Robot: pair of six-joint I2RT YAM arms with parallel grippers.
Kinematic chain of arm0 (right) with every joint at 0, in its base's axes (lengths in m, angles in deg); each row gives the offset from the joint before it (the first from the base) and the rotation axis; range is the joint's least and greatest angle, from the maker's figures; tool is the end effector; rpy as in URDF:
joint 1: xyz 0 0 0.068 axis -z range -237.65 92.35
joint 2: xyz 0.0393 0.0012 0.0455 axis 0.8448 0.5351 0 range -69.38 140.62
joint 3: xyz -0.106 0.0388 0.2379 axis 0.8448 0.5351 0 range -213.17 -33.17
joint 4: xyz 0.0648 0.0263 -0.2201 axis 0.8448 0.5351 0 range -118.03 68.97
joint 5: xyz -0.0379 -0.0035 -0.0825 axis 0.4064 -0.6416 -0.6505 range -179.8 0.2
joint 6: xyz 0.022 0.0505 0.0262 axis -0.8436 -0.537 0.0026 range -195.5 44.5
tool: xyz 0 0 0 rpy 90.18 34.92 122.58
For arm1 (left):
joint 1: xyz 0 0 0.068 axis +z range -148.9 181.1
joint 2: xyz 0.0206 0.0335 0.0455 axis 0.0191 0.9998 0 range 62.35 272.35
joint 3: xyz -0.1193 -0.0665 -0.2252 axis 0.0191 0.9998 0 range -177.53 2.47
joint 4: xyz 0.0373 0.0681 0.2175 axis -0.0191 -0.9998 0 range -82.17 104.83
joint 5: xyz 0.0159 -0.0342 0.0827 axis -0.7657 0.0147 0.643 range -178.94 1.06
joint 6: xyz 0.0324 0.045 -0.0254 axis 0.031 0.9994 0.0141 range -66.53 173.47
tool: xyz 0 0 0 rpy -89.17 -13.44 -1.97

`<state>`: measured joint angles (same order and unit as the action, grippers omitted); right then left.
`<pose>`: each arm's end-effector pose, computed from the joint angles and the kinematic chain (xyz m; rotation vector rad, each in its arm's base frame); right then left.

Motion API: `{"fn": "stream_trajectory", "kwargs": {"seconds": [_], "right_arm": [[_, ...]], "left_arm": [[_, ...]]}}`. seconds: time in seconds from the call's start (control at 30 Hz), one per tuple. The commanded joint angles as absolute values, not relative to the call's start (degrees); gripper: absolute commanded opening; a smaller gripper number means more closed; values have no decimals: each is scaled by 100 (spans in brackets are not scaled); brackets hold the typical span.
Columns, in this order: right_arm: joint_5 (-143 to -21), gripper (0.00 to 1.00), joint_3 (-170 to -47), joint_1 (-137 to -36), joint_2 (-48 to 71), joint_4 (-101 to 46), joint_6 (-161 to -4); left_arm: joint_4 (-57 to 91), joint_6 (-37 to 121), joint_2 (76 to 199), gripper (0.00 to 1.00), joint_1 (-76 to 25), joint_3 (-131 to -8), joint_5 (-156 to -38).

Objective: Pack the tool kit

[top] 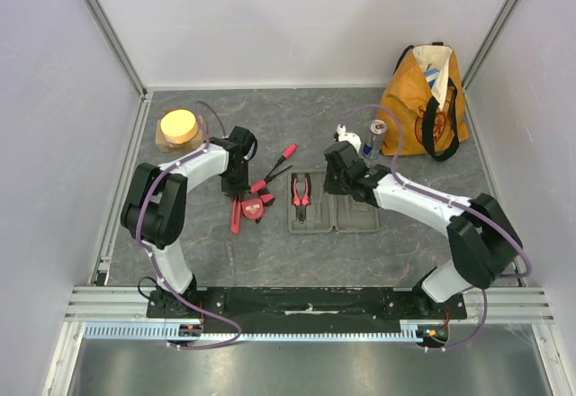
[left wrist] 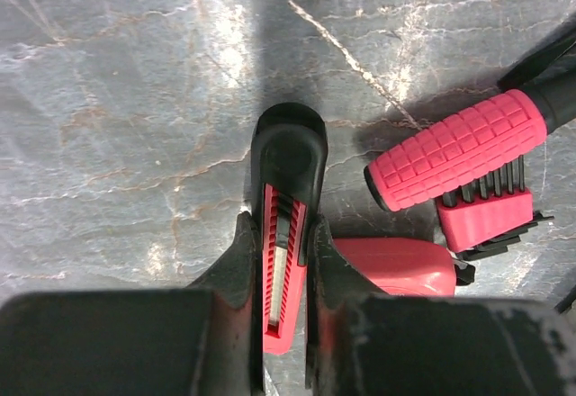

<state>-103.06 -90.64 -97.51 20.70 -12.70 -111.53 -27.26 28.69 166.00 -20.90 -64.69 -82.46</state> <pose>0.2452 0.1910 0.2160 0.0270 2.4069 0.3481 0.2892 -0.1112 0.1657 -0.0872 2.9127 0.0359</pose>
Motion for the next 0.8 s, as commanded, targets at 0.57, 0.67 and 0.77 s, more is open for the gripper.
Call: {"fn": "stream_trajectory", "kwargs": {"seconds": [0.57, 0.67, 0.77], "right_arm": [[-11389, 33, -7387, -7946, -38, 255, -11426], [-11283, 25, -7211, -7813, -83, 290, -11496], [-11213, 22, -7097, -7778, -109, 300, -11488]], "left_arm": [[-3615, 2341, 15525, 2, -2210, -7760, -8208], [-3588, 2104, 15525, 2, -2464, -7865, -8638], [-3553, 1788, 15673, 2, -2842, -8050, -8867]]}}
